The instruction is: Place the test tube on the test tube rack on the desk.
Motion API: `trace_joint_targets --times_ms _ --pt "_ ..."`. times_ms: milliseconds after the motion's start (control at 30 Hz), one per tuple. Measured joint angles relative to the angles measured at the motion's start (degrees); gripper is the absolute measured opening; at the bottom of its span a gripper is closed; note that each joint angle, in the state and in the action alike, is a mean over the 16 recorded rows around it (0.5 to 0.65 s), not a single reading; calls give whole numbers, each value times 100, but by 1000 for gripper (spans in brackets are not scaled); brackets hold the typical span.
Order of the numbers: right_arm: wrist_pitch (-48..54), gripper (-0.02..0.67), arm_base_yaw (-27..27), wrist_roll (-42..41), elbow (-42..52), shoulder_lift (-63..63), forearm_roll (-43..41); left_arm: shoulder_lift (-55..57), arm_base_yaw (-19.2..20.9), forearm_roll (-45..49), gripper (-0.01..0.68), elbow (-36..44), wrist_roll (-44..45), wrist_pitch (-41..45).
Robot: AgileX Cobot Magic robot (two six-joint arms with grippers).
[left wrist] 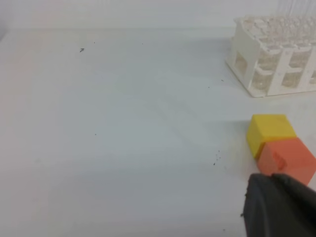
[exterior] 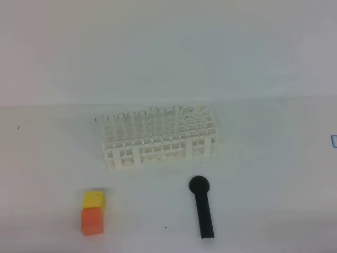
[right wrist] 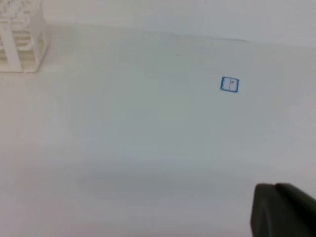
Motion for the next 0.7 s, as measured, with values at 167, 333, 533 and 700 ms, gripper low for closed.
trace_joint_targets --times_ms 167,333,533,700 --pt "0 -1 0 0 0 0 0 0 0 0 -1 0 0 -1" --pt "0 -1 0 0 0 0 0 0 0 0 -1 0 0 -2" --pt "0 -1 0 0 0 0 0 8 -1 0 -1 0 0 -2" --pt "0 -1 0 0 0 0 0 8 -1 0 -1 0 0 -4"
